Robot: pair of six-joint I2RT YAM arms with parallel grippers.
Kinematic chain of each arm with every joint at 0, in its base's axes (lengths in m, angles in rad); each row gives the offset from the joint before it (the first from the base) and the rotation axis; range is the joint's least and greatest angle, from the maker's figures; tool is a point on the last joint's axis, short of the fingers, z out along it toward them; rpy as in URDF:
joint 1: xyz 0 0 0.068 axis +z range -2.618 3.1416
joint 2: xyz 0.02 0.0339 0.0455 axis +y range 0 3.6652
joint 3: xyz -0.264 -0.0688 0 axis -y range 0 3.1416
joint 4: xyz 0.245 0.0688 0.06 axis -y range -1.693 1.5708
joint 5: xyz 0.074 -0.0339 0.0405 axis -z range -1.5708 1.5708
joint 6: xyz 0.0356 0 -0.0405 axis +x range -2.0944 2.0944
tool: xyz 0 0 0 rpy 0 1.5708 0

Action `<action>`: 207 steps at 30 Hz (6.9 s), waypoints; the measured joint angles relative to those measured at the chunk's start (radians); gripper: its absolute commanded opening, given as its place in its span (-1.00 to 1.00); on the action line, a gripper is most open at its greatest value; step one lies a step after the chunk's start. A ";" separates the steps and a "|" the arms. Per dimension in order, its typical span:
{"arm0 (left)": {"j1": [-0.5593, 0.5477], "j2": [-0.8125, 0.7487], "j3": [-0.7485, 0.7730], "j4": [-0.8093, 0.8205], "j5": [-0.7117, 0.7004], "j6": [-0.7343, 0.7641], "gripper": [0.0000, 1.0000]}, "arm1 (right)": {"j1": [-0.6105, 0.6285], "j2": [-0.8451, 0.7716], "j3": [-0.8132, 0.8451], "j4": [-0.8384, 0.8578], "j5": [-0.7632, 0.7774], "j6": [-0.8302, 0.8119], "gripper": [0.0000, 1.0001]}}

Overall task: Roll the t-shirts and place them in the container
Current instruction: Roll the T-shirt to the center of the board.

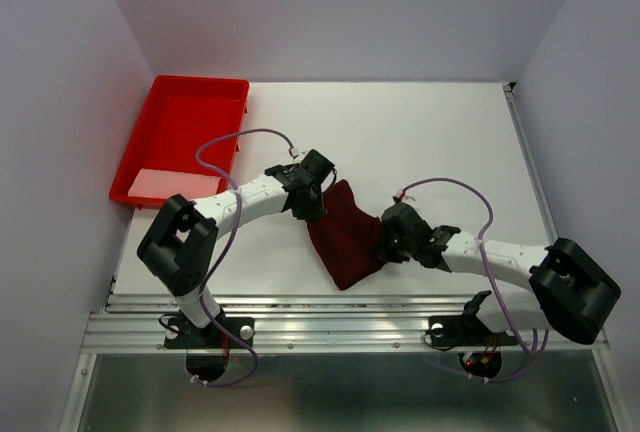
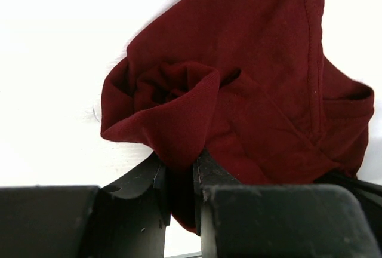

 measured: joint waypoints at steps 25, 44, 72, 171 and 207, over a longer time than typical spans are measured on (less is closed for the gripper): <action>0.000 0.008 0.000 0.032 0.039 0.090 -1.00 | -0.143 0.103 0.084 0.015 0.067 -0.095 -0.77; 0.015 0.075 0.062 0.050 0.067 0.150 -1.00 | -0.145 -0.169 0.180 -0.151 -0.109 -0.181 0.71; 0.023 0.084 0.062 0.067 0.079 0.159 -1.00 | -0.041 0.028 0.142 -0.022 -0.476 -0.280 -0.46; 0.005 0.095 0.279 -0.074 -0.034 0.085 0.70 | 0.112 0.018 -0.087 0.344 -0.193 0.097 -0.99; 0.019 0.142 0.112 0.193 0.062 0.099 -1.00 | 0.112 -0.002 -0.122 0.359 -0.174 0.137 -0.99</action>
